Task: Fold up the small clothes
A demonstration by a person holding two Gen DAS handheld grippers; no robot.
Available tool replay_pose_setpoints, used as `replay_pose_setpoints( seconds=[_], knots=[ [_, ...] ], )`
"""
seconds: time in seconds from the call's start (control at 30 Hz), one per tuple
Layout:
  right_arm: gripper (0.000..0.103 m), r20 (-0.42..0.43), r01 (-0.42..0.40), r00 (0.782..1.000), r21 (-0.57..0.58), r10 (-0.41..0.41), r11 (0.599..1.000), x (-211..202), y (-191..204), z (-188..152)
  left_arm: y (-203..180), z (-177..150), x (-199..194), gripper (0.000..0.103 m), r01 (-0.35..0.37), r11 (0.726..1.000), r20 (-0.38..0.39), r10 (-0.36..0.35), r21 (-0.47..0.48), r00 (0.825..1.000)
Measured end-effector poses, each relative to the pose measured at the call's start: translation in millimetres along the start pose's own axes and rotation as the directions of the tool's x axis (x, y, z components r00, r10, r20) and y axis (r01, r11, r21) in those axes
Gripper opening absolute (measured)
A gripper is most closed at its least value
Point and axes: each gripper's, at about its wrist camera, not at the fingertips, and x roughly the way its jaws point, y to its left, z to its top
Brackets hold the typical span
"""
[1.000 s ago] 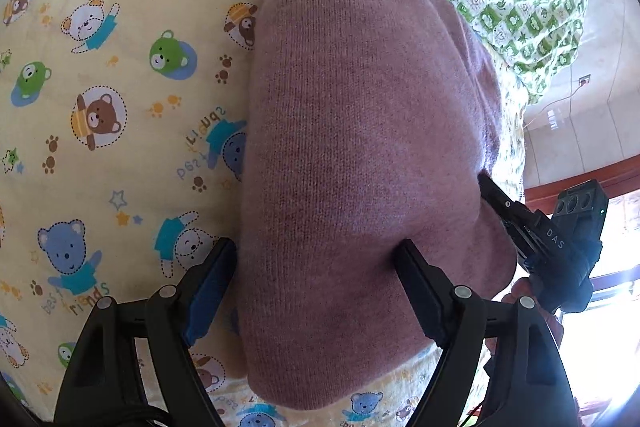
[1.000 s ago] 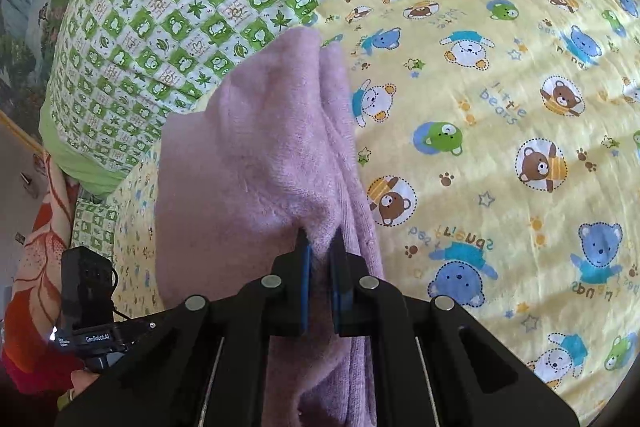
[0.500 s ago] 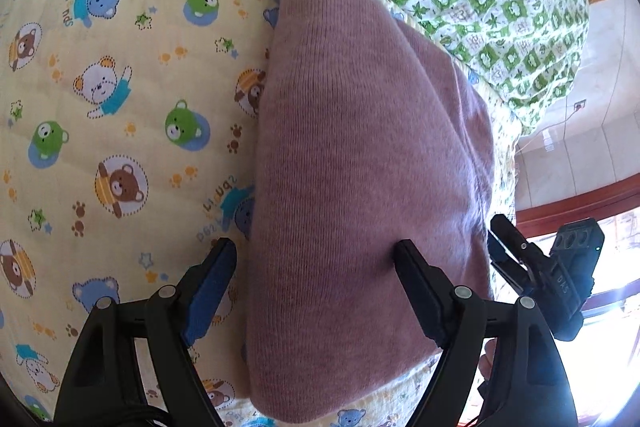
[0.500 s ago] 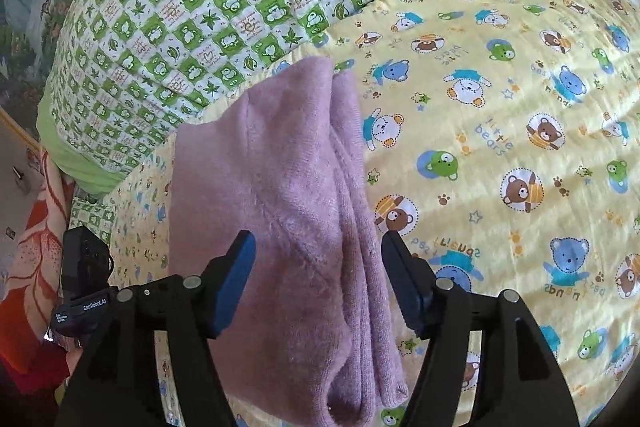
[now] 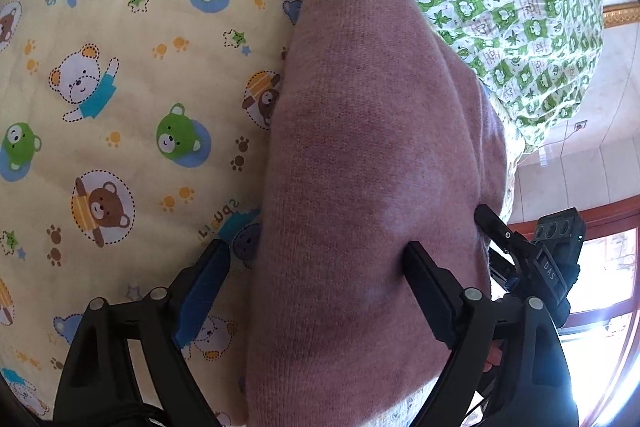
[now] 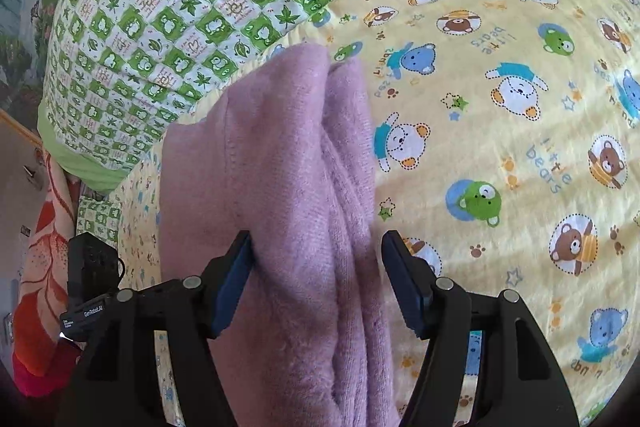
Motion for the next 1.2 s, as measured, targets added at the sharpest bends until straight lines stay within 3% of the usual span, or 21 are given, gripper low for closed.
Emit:
replay_pose_setpoints(
  seconds=[0.3,0.37,0.4,0.53,0.57,0.7,0.9,1.2],
  knots=[
    [0.066,-0.028,-0.057,0.998,0.013,0.058,0.998,16.5,-7.8,3.0,-2.6,2.8,8.3,0.089,0.028,1.000,0.018,-0.028,0.005,0.999],
    [0.066,-0.035,-0.075,0.997,0.017,0.076,0.997,21.9,-8.7,3.5,-6.8,2.7,12.2,0.071,0.040,0.999,0.014,-0.041,0.021,0.999],
    [0.064,-0.037,-0.087,0.995,0.020,0.087,0.996,24.4,-9.4,3.0,-8.4,2.9,13.8,0.070,0.030,0.999,0.013,-0.030,0.025,0.999],
    [0.039,-0.042,-0.113,0.993,0.027,0.114,0.993,28.5,-7.4,-1.5,-15.6,1.1,6.5,0.049,0.029,0.998,0.050,-0.032,0.056,0.998],
    [0.037,-0.029,-0.111,0.993,0.015,0.112,0.994,26.0,-3.5,-2.1,-17.7,0.1,2.2,0.045,0.037,0.997,0.057,-0.041,0.065,0.998],
    [0.031,0.027,-0.138,0.990,0.019,0.137,0.990,11.8,7.7,-5.9,-26.6,-4.6,-17.2,0.042,0.058,0.994,0.088,-0.066,0.090,0.994],
    [0.030,0.071,-0.217,0.974,-0.007,0.217,0.976,-4.3,45.7,-14.7,-31.5,-13.4,-65.7,0.041,0.050,0.991,0.161,-0.070,0.125,0.985],
    [0.030,0.008,-0.326,0.945,-0.057,0.327,0.944,25.3,116.7,-33.5,32.7,-21.1,-147.3,0.041,0.011,0.998,0.253,-0.025,0.056,0.967]
  ],
)
